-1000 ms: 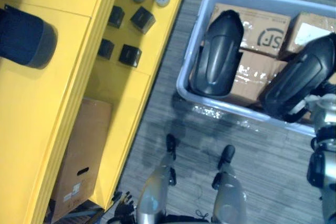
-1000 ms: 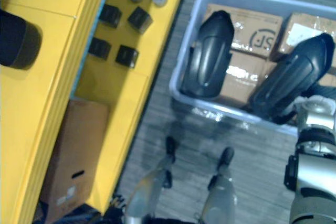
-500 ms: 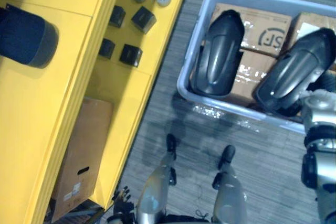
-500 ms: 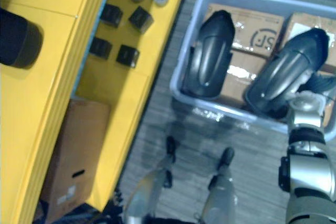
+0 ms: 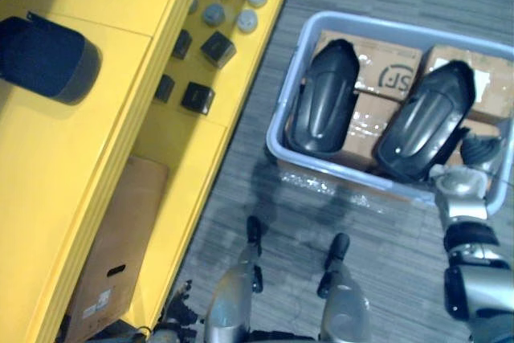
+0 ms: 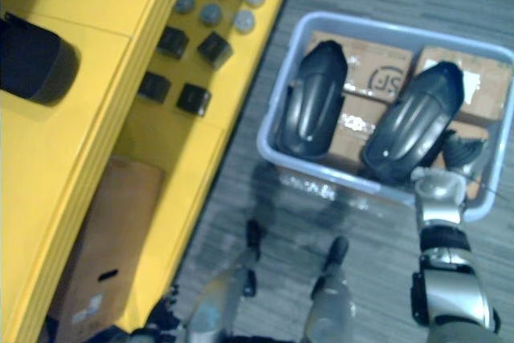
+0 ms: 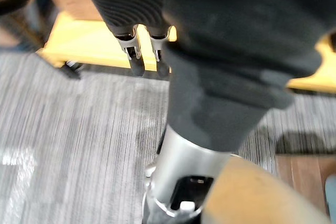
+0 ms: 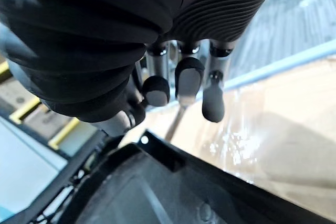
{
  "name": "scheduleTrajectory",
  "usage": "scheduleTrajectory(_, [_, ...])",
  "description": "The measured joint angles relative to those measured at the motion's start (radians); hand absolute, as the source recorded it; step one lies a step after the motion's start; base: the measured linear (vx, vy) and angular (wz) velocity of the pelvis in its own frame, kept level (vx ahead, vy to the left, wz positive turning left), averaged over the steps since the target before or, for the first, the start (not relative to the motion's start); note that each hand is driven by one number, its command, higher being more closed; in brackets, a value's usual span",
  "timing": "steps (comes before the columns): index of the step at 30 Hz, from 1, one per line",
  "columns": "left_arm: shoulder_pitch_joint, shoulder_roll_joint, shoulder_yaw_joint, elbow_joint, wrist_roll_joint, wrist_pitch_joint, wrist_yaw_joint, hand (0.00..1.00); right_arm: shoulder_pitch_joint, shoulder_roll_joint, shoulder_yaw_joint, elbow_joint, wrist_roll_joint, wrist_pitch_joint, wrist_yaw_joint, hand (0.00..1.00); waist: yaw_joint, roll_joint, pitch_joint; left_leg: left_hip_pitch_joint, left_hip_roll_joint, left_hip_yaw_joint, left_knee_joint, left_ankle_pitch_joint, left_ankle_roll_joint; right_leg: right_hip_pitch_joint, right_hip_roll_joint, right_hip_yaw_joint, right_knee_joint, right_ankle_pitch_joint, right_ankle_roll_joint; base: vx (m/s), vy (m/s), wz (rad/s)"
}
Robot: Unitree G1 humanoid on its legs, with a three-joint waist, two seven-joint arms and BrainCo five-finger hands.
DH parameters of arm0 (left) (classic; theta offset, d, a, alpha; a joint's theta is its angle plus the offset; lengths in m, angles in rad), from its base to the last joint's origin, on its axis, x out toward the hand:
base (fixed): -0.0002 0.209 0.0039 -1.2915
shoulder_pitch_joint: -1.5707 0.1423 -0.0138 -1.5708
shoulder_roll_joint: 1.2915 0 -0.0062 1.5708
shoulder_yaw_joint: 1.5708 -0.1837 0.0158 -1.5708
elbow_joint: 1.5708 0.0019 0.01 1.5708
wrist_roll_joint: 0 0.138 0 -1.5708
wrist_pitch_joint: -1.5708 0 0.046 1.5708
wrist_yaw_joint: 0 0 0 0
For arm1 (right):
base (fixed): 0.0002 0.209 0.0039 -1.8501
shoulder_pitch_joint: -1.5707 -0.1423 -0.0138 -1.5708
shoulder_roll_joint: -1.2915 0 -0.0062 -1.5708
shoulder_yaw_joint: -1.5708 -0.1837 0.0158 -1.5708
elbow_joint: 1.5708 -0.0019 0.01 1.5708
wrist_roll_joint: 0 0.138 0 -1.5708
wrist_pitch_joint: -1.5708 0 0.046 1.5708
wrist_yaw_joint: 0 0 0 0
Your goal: Walk over and take plastic housings, then place them on the shelf
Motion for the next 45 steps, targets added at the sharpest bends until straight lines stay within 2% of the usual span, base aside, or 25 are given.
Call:
scheduleTrajectory(3, [-0.004, 0.011, 0.005, -0.030, 0.042, 0.053, -0.029, 0.00, 0.031, 0.027, -0.014, -0.017, -0.001, 0.000, -0.014, 1.00, -0.002, -0.006, -0.011, 0.008, -0.001, -0.001, 0.000, -0.001, 0.001, 0.015, 0.001, -0.002, -0.009, 0.004, 0.004, 0.01, -0.005, 0.02])
scheduleTrajectory(4, [-0.004, 0.017, 0.003, -0.033, 0.042, 0.061, -0.039, 0.00, 0.036, 0.037, -0.017, -0.018, -0.001, 0.000, -0.014, 0.00, -0.002, -0.008, -0.017, 0.008, 0.000, -0.001, 0.000, -0.001, 0.001, 0.015, 0.002, -0.002, -0.010, 0.006, 0.007, 0.03, -0.008, -0.01])
scheduleTrajectory(6, [-0.006, 0.040, -0.001, -0.041, 0.042, 0.083, -0.071, 0.00, 0.060, 0.071, -0.017, -0.020, 0.000, 0.006, -0.014, 0.00, -0.003, -0.019, -0.040, 0.008, 0.001, 0.000, 0.000, -0.002, 0.002, 0.016, 0.003, -0.002, -0.011, 0.007, 0.007, 0.04, -0.008, 0.00])
scheduleTrajectory(9, [-0.005, 0.083, 0.007, -0.091, 0.031, 0.103, -0.106, 0.00, 0.082, 0.087, -0.017, -0.019, 0.000, 0.018, -0.015, 0.00, -0.002, -0.017, -0.054, 0.019, 0.000, 0.000, 0.001, -0.003, 0.003, 0.030, 0.003, -0.004, -0.013, 0.007, 0.007, 0.01, -0.002, 0.04])
scheduleTrajectory(10, [-0.025, 0.072, 0.061, -0.218, -0.037, 0.088, -0.124, 0.00, 0.084, 0.087, -0.019, -0.019, 0.000, 0.024, -0.032, 0.00, 0.001, -0.008, -0.066, 0.021, 0.001, -0.001, 0.000, -0.004, 0.003, 0.034, 0.002, -0.007, -0.014, 0.006, 0.006, -0.05, -0.009, 0.08])
scheduleTrajectory(12, [-0.103, 0.029, 0.051, -0.361, -0.080, 0.035, -0.145, 0.00, 0.071, 0.087, -0.026, -0.014, 0.001, 0.031, -0.043, 0.00, 0.002, 0.005, -0.080, 0.019, -0.001, -0.001, 0.000, -0.004, 0.003, 0.036, -0.002, -0.007, -0.019, 0.006, 0.005, -0.07, 0.005, 0.04])
scheduleTrajectory(13, [-0.204, -0.051, 0.034, -0.444, -0.100, -0.024, -0.170, 0.00, 0.042, 0.087, -0.026, 0.000, 0.002, 0.041, -0.058, 0.00, -0.008, 0.012, -0.094, 0.011, -0.006, 0.000, 0.000, -0.003, 0.003, 0.032, -0.004, -0.003, -0.029, 0.011, 0.008, -0.08, 0.024, -0.01])
scheduleTrajectory(15, [-0.280, -0.094, -0.005, -0.493, -0.112, -0.065, -0.192, 0.00, -0.005, 0.084, -0.026, 0.033, 0.002, 0.045, -0.080, 0.00, -0.031, 0.014, -0.101, 0.002, -0.007, 0.004, -0.001, 0.001, 0.006, 0.025, -0.004, 0.001, -0.045, 0.028, 0.006, -0.06, 0.004, -0.10])
scheduleTrajectory(16, [-0.292, -0.099, -0.019, -0.504, -0.129, -0.073, -0.204, 0.00, -0.033, 0.078, -0.025, 0.058, 0.003, 0.045, -0.098, 0.00, -0.046, 0.016, -0.103, 0.002, -0.007, 0.006, -0.003, 0.002, 0.007, 0.024, -0.003, 0.006, -0.053, 0.034, 0.009, -0.03, -0.020, -0.15])
scheduleTrajectory(18, [-0.281, -0.099, -0.038, -0.481, -0.134, -0.067, -0.208, 0.00, -0.052, 0.046, -0.026, 0.091, 0.003, 0.045, -0.125, 0.00, -0.053, 0.023, -0.107, -0.001, -0.006, 0.013, -0.006, 0.002, 0.007, 0.019, -0.002, 0.012, -0.059, 0.036, 0.011, 0.00, -0.030, -0.12])
scheduleTrajectory(21, [-0.252, -0.099, -0.045, -0.457, -0.139, -0.064, -0.207, 0.00, -0.093, -0.003, -0.026, 0.139, 0.015, 0.039, -0.161, 0.00, -0.051, 0.025, -0.107, -0.014, -0.004, 0.027, -0.006, 0.003, 0.007, -0.003, -0.001, 0.024, -0.060, 0.051, 0.011, 0.01, -0.029, -0.11])
scheduleTrajectory(28, [-0.241, -0.103, -0.049, -0.446, -0.178, -0.076, -0.199, 0.00, -0.203, -0.068, -0.002, 0.238, 0.042, 0.002, -0.182, 0.00, -0.052, 0.040, -0.101, -0.017, -0.011, 0.021, -0.006, 0.003, 0.007, -0.004, -0.006, 0.021, -0.057, 0.058, 0.012, 0.01, 0.005, 0.02])
scheduleTrajectory(31, [-0.240, -0.120, -0.050, -0.417, -0.190, -0.088, -0.196, 0.00, -0.230, -0.102, 0.022, 0.271, 0.043, 0.001, -0.170, 0.00, -0.054, 0.063, -0.091, -0.031, -0.013, 0.005, -0.007, 0.005, 0.007, -0.007, -0.008, 0.004, -0.057, 0.055, 0.011, -0.02, 0.004, 0.15])
scheduleTrajectory(33, [-0.237, -0.119, -0.062, -0.407, -0.213, -0.102, -0.191, 0.00, -0.242, -0.127, 0.037, 0.303, 0.046, 0.001, -0.134, 0.00, -0.049, 0.079, -0.083, -0.039, -0.012, -0.003, -0.007, 0.012, 0.009, -0.009, -0.007, -0.005, -0.057, 0.047, 0.005, -0.02, 0.000, 0.14])
scheduleTrajectory(36, [-0.234, -0.120, -0.075, -0.393, -0.215, -0.117, -0.191, 0.00, -0.257, -0.127, 0.064, 0.322, 0.062, -0.001, -0.100, 0.00, -0.045, 0.080, -0.082, -0.040, -0.011, -0.003, -0.007, 0.012, 0.009, -0.010, -0.006, -0.005, -0.058, 0.047, 0.005, 0.00, 0.000, 0.00])
scheduleTrajectory(39, [-0.240, -0.121, -0.082, -0.374, -0.213, -0.156, -0.187, 0.00, -0.301, -0.128, 0.089, 0.346, 0.066, -0.002, -0.047, 0.00, -0.036, 0.080, -0.082, -0.051, -0.011, -0.001, -0.007, 0.014, 0.009, -0.023, -0.006, -0.004, -0.057, 0.050, 0.008, 0.00, 0.000, 0.00])
scheduleTrajectory(45, [-0.244, -0.141, -0.105, -0.373, -0.212, -0.176, -0.177, 0.00, -0.316, -0.128, 0.105, 0.368, 0.083, -0.001, 0.025, 0.00, -0.029, 0.080, -0.078, -0.056, -0.012, -0.003, -0.007, 0.014, 0.009, -0.028, -0.006, -0.006, -0.055, 0.050, 0.007, 0.01, -0.002, 0.00])
